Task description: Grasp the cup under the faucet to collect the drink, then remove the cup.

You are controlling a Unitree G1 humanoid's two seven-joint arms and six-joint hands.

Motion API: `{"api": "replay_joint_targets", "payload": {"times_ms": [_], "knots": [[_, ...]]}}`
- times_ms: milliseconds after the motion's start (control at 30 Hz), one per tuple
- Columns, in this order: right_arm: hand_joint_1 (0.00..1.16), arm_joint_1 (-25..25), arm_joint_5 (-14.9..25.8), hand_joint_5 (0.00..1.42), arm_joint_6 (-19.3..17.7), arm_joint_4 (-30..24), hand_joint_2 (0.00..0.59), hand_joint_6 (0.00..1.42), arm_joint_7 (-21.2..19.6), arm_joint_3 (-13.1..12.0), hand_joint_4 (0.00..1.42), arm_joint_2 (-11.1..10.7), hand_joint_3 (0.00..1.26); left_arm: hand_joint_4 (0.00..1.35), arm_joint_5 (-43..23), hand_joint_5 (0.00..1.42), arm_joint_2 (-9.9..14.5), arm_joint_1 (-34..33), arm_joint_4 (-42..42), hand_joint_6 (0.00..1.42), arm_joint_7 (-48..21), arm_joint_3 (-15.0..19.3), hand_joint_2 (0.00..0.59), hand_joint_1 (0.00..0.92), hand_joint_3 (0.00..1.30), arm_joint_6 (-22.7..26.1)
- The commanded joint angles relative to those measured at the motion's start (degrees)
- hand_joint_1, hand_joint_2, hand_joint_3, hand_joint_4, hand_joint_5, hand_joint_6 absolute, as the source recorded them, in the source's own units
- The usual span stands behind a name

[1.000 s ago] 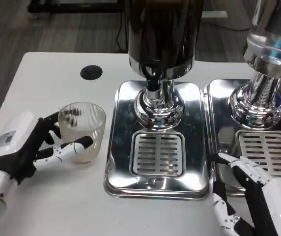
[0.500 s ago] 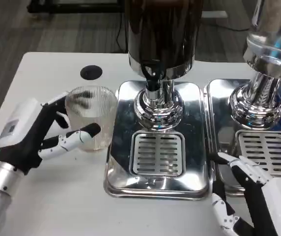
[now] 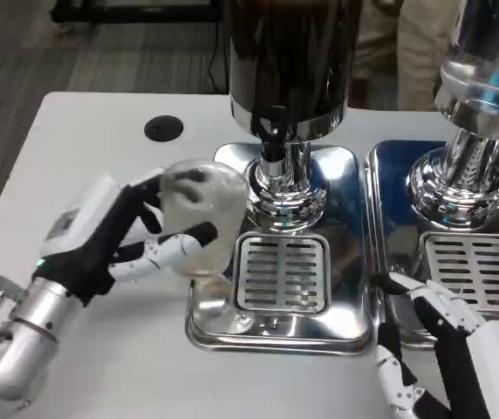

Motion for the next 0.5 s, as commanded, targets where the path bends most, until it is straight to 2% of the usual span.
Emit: {"api": "replay_joint_targets", "payload": {"times_ms": [33, 500], "knots": [[0.42, 1.1, -0.46, 0.23, -0.2, -1.37, 0.522, 0.28, -1.29, -0.09, 0.31, 0.93, 0.32, 0.42, 1.24, 0.56, -1.71, -2.25, 1.73, 0.73, -0.48, -1.61, 0.24, 0.119, 0.34, 0.96], [0.42, 2.82, -1.25, 0.23, 0.22, -2.53, 0.522, 0.28, -1.7, -0.26, 0.31, 2.33, 0.32, 0.4, 4.75, 0.53, -4.85, -3.9, 3.98, 0.67, 2.17, -5.51, 0.241, 0.119, 0.34, 2.67]]}}
